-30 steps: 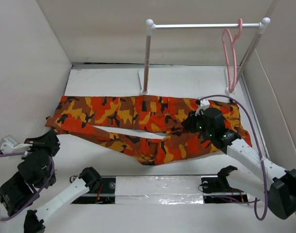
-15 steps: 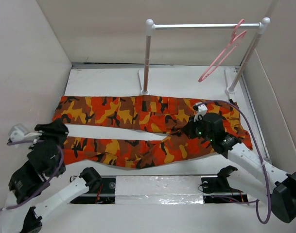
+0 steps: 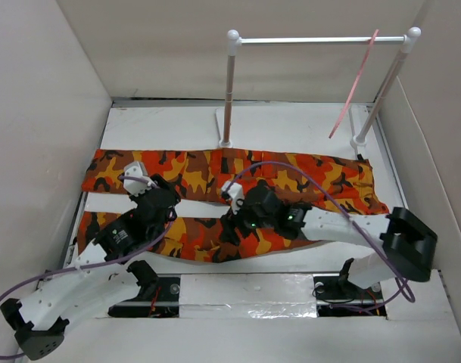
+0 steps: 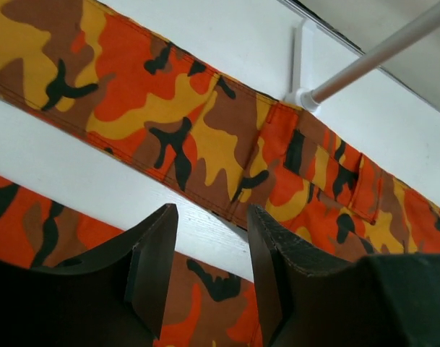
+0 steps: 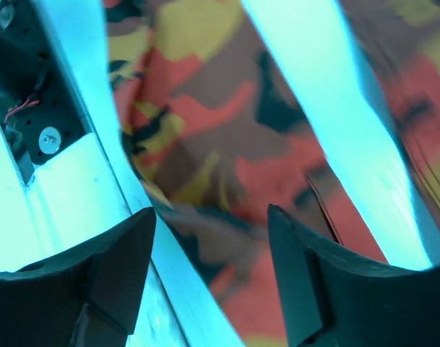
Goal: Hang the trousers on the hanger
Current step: Flatten out the trousers at the center of the board.
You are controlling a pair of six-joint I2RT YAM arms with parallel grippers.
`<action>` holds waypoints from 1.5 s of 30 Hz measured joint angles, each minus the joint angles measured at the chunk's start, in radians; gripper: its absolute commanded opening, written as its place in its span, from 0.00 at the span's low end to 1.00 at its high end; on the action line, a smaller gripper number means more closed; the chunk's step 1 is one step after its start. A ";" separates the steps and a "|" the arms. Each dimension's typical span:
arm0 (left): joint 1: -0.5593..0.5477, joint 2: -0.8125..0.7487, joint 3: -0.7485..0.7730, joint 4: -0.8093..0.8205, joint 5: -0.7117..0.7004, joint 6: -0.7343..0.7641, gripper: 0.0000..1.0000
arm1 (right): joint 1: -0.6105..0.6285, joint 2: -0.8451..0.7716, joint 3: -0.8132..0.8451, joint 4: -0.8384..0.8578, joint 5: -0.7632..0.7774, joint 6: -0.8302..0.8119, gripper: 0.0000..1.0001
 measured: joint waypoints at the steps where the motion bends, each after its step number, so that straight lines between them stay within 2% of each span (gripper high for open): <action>1: 0.000 -0.022 -0.022 0.009 0.016 -0.005 0.43 | 0.018 0.044 0.033 0.005 -0.011 -0.015 0.75; 2: 0.000 -0.043 -0.039 0.015 0.029 -0.013 0.46 | 0.033 0.085 0.066 0.005 -0.023 -0.033 0.75; 7: 0.000 -0.074 -0.098 0.039 0.100 -0.060 0.48 | 0.072 0.245 0.187 0.001 -0.090 -0.109 0.74; 15: 0.000 -0.068 -0.161 0.065 0.162 -0.074 0.48 | 0.108 0.321 0.188 -0.039 -0.162 -0.169 0.64; 16: 0.000 -0.069 -0.161 0.073 0.167 -0.071 0.48 | 0.112 0.318 0.183 -0.039 -0.164 -0.173 0.56; 17: 0.000 -0.068 -0.161 0.080 0.172 -0.066 0.48 | 0.116 0.314 0.178 -0.040 -0.166 -0.176 0.39; 18: 0.000 -0.068 -0.161 0.085 0.179 -0.061 0.48 | 0.117 0.307 0.171 -0.040 -0.164 -0.180 0.16; 19: 0.000 -0.063 -0.161 0.092 0.191 -0.053 0.47 | 0.118 0.296 0.163 -0.043 -0.159 -0.181 0.05; 20: 0.000 -0.056 -0.161 0.104 0.208 -0.042 0.47 | 0.118 0.282 0.156 -0.048 -0.142 -0.168 0.00; 25: 0.000 0.026 -0.181 0.173 0.309 0.000 0.46 | 0.074 0.191 0.147 -0.050 -0.072 -0.129 0.00; 32: 0.000 0.024 -0.259 0.249 0.404 0.045 0.47 | -0.130 0.133 0.169 -0.035 -0.031 -0.073 0.00; 39: 0.000 0.024 -0.259 0.262 0.350 0.044 0.49 | -0.350 0.306 0.397 -0.047 -0.036 -0.055 0.00; 45: 0.000 0.057 -0.274 0.259 0.296 -0.019 0.50 | -0.447 0.526 0.615 -0.086 -0.019 -0.056 0.00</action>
